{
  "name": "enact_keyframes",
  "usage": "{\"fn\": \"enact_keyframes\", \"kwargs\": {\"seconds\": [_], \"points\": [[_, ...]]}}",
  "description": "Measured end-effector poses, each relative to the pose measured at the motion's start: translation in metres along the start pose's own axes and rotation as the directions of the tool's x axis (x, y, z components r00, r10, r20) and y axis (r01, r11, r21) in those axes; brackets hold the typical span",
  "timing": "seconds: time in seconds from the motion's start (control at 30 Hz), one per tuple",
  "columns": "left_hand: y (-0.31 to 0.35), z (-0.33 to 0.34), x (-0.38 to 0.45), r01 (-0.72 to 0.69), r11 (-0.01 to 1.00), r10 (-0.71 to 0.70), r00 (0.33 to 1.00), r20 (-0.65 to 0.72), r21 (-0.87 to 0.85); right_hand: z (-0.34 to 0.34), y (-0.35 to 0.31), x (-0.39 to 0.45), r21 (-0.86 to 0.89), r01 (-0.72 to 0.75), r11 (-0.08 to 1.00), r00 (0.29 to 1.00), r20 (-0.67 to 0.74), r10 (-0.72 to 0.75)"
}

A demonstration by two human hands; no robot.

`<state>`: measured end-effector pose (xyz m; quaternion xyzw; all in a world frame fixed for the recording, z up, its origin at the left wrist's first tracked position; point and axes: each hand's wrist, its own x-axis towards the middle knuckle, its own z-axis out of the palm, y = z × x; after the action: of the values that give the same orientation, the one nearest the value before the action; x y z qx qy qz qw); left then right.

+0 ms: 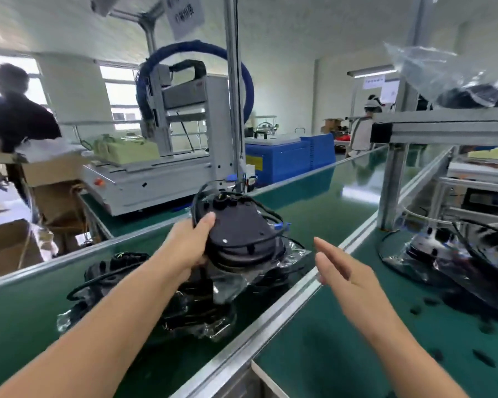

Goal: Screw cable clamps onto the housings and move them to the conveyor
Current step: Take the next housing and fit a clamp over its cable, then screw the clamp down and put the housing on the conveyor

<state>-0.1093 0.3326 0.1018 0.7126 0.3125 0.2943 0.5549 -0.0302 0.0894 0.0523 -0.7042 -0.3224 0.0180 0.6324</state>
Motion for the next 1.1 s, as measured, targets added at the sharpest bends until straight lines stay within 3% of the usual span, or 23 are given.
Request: {"fn": "enact_keyframes", "kwargs": {"seconds": [0.17, 0.33, 0.5, 0.63, 0.8, 0.9, 0.97, 1.03, 1.1], "points": [[0.001, -0.005, 0.045, 0.149, 0.988, -0.147, 0.988, -0.051, 0.041, -0.014, 0.034, -0.009, 0.001, -0.119, 0.993, 0.991, -0.052, 0.119], [-0.008, -0.007, 0.061, 0.194, 0.977, -0.183, 0.977, -0.111, 0.093, -0.020, 0.055, -0.010, 0.025, -0.154, 0.988, 0.982, -0.106, 0.156], [-0.009, -0.009, 0.060, 0.159, 0.939, -0.093, 0.971, -0.221, 0.305, -0.013, 0.059, -0.006, 0.071, -0.163, 0.984, 0.980, -0.107, 0.170], [-0.015, -0.005, 0.055, 0.106, 0.832, 0.021, 0.975, -0.222, 0.544, 0.004, 0.051, 0.007, 0.083, -0.167, 0.982, 0.980, -0.098, 0.175], [-0.021, -0.004, 0.046, 0.113, 0.766, 0.091, 0.955, -0.281, 0.633, 0.013, 0.040, 0.013, 0.101, -0.156, 0.983, 0.983, -0.084, 0.164], [-0.014, 0.002, 0.033, 0.073, 0.715, 0.219, 0.921, -0.322, 0.695, -0.001, 0.040, 0.003, 0.096, -0.152, 0.984, 0.982, -0.099, 0.161], [-0.004, 0.011, 0.021, -0.021, 0.591, 0.390, 0.883, -0.263, 0.806, -0.022, 0.043, -0.009, 0.080, -0.153, 0.985, 0.978, -0.129, 0.162], [0.003, 0.029, 0.010, -0.189, 0.467, 0.574, 0.808, -0.133, 0.864, -0.051, 0.047, -0.024, 0.054, -0.168, 0.984, 0.968, -0.179, 0.175], [0.011, 0.059, -0.007, -0.410, 0.404, 0.710, 0.704, 0.003, 0.818, -0.088, 0.050, -0.042, 0.035, -0.193, 0.980, 0.948, -0.250, 0.196]]}}
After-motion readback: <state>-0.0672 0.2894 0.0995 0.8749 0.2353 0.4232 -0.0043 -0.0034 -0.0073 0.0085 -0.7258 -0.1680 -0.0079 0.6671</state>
